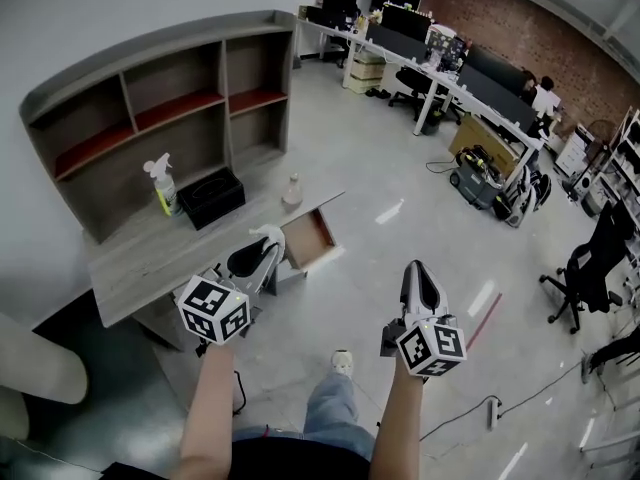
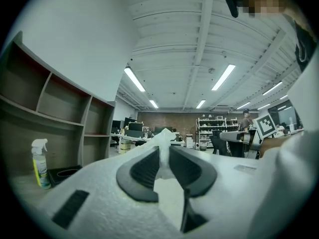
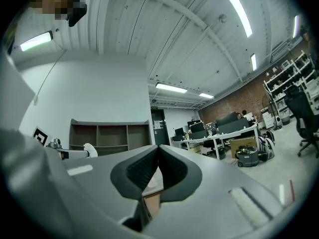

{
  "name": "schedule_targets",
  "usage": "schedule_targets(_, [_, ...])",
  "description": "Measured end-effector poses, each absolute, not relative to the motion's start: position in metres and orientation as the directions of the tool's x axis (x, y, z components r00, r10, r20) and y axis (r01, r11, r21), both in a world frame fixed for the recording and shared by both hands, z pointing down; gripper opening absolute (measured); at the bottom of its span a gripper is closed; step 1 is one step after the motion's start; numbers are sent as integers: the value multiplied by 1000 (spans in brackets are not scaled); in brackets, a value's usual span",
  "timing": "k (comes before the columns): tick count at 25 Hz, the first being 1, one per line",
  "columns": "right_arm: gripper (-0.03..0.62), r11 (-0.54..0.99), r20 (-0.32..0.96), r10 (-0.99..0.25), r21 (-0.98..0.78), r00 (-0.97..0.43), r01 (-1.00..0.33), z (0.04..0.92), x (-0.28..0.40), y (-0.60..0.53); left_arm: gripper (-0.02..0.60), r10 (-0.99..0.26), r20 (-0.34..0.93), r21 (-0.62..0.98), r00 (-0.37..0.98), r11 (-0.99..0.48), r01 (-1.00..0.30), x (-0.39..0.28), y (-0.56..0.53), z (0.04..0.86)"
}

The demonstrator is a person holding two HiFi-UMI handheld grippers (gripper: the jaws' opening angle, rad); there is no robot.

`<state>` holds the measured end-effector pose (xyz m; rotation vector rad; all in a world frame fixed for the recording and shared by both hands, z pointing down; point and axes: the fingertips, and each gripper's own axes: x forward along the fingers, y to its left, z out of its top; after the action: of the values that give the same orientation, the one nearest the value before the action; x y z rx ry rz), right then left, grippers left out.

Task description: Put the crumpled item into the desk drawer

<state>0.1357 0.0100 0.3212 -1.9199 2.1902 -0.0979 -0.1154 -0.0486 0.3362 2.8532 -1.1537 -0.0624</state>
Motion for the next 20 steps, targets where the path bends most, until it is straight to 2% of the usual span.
schedule_targets(11, [12,322,-74,-947,-186,-314,-928,348,182,-157,66,-800,65,118,597,-588,-800,-61,-170,385])
schedule_targets(20, [12,535,-14,-841,-172,-541,-827,360,183,-298,66,-905,114,138,410,-394,-909,-49,-261,405])
